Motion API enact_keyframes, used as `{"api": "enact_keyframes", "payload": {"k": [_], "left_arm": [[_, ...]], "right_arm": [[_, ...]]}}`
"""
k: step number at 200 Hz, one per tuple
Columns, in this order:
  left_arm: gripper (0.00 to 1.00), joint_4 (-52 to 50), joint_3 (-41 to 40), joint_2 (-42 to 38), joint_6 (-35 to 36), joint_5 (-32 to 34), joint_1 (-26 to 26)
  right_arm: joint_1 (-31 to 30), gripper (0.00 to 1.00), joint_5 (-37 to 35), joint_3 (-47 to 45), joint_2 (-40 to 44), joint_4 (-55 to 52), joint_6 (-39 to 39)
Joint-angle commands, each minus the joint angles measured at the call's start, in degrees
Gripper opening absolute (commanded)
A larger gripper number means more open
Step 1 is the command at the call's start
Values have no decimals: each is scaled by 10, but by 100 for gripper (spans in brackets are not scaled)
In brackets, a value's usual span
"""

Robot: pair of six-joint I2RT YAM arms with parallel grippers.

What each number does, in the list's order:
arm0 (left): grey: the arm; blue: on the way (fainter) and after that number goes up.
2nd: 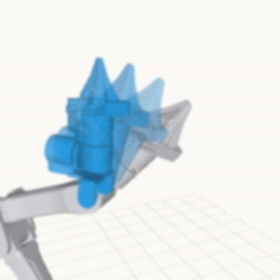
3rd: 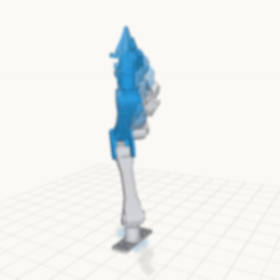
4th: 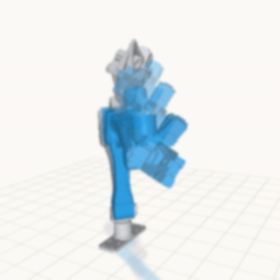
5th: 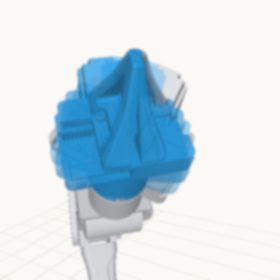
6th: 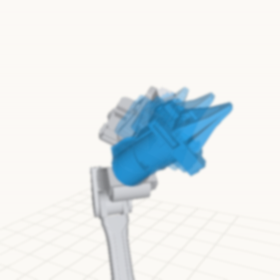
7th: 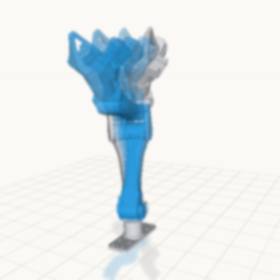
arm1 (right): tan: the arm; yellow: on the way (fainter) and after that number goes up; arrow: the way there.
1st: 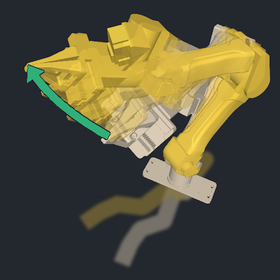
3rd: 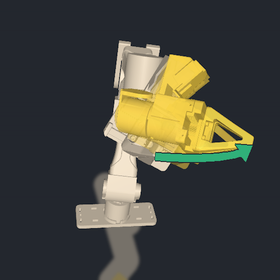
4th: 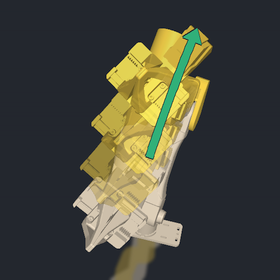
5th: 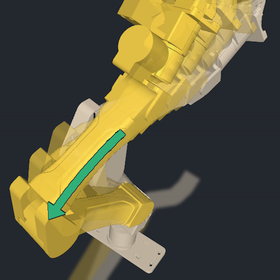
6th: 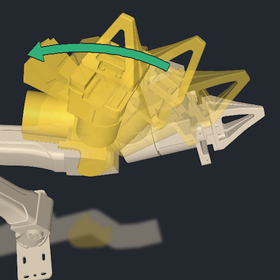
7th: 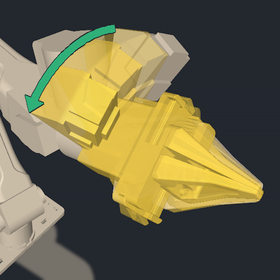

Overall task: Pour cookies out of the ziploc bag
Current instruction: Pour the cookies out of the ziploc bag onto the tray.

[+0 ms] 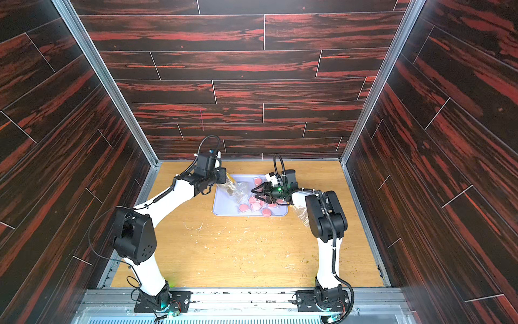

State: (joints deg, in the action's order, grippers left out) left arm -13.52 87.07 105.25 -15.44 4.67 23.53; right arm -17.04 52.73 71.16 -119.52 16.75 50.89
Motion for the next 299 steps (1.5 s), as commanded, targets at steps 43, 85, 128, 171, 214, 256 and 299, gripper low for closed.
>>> {"api": "enact_keyframes", "payload": {"k": [43,85,128,171,214,256,299], "left_arm": [[0,-16,75,24,-17,25,22],[0,-34,113,46,-17,37,34],[0,-45,154,61,-14,45,42],[0,-51,172,69,-4,52,43],[0,-53,173,66,8,62,43],[0,-54,171,56,17,71,43],[0,-55,166,43,15,73,44]], "right_arm": [[-11,56,-33,-62,66,55,78],[-12,56,-54,-74,61,108,140],[-12,56,-66,-83,63,117,153],[-12,56,-64,-88,67,116,149],[-12,56,-58,-82,60,113,139],[-13,56,-54,-73,61,102,128],[-15,56,-53,-56,61,72,106]]}}
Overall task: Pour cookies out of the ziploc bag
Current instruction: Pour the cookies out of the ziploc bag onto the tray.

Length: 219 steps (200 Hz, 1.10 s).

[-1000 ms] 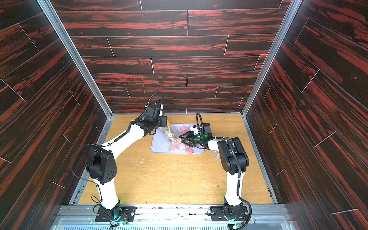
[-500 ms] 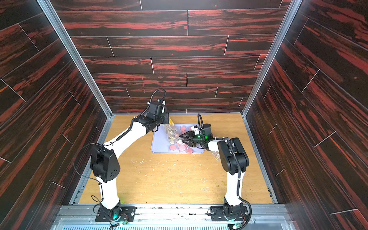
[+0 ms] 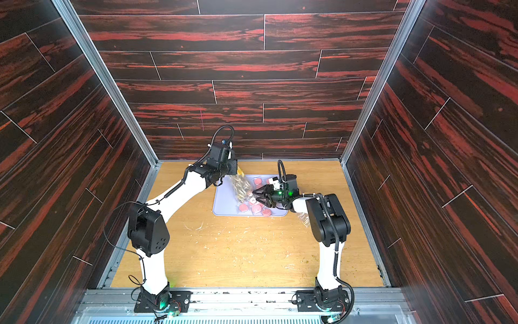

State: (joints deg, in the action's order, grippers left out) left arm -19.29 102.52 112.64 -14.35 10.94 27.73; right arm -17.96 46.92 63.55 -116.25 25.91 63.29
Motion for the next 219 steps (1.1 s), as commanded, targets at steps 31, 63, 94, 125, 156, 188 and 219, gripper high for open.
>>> {"api": "enact_keyframes", "payload": {"k": [31,63,94,125,156,188,219], "left_arm": [[0,1,-2,-42,3,16,5],[0,0,-11,-54,7,31,8],[0,1,-12,-66,9,30,9],[0,-2,-17,-73,9,30,11],[0,5,-38,-77,2,29,12],[0,17,-55,-74,-2,30,13],[0,17,-61,-68,-10,27,13]], "right_arm": [[-7,56,5,27,29,-31,-27],[-8,56,7,31,29,-37,-31],[-8,56,8,33,29,-41,-35],[-8,56,10,32,28,-43,-36],[-8,56,10,34,28,-48,-40],[-8,56,12,36,24,-51,-41],[-8,56,12,34,21,-52,-44]]}}
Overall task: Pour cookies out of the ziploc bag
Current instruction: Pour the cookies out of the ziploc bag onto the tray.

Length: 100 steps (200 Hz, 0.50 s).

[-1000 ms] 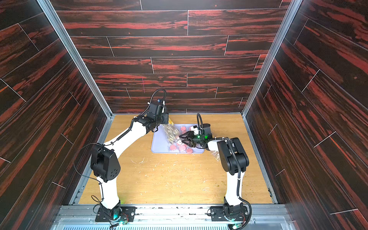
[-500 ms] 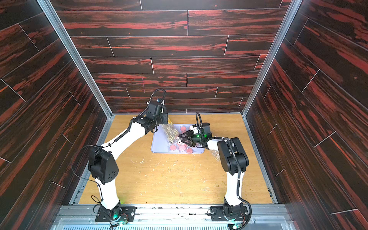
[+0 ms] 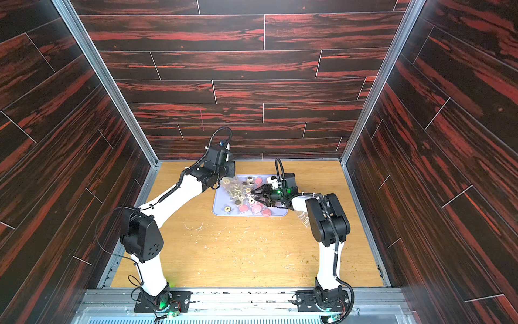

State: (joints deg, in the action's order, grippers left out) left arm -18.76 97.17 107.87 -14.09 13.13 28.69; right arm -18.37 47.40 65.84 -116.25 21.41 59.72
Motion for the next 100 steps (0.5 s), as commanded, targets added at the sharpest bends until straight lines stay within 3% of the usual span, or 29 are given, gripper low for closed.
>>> {"api": "enact_keyframes", "payload": {"k": [1,100], "left_arm": [[0,12,-8,-21,-12,5,3],[0,7,-10,-40,-47,-21,13]], "right_arm": [[-4,56,7,12,21,-7,-8],[-8,56,4,13,30,-13,-9]]}}
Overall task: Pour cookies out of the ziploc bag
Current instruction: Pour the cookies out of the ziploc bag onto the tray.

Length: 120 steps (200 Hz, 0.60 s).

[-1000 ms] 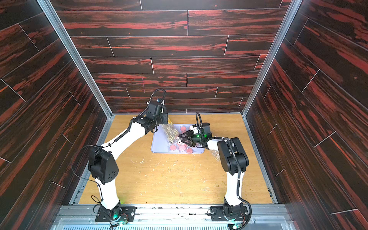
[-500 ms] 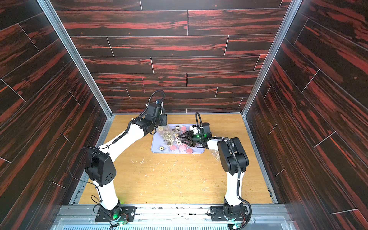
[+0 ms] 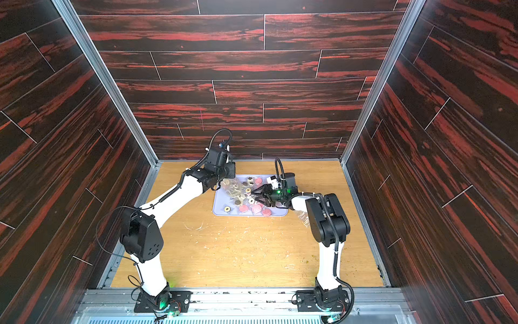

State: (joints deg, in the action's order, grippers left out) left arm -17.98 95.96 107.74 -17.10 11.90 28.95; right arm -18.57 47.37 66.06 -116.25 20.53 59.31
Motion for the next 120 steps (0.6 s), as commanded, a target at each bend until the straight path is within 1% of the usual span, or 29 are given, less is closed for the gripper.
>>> {"api": "enact_keyframes", "payload": {"k": [1,68,120], "left_arm": [[0,0,2,-39,-17,-8,10],[0,-12,23,-37,-22,-2,35],[0,-14,24,-37,-23,2,39]], "right_arm": [[-6,56,4,11,30,-4,-5],[-6,56,3,2,37,-1,-4],[-6,55,3,0,37,-1,-4]]}}
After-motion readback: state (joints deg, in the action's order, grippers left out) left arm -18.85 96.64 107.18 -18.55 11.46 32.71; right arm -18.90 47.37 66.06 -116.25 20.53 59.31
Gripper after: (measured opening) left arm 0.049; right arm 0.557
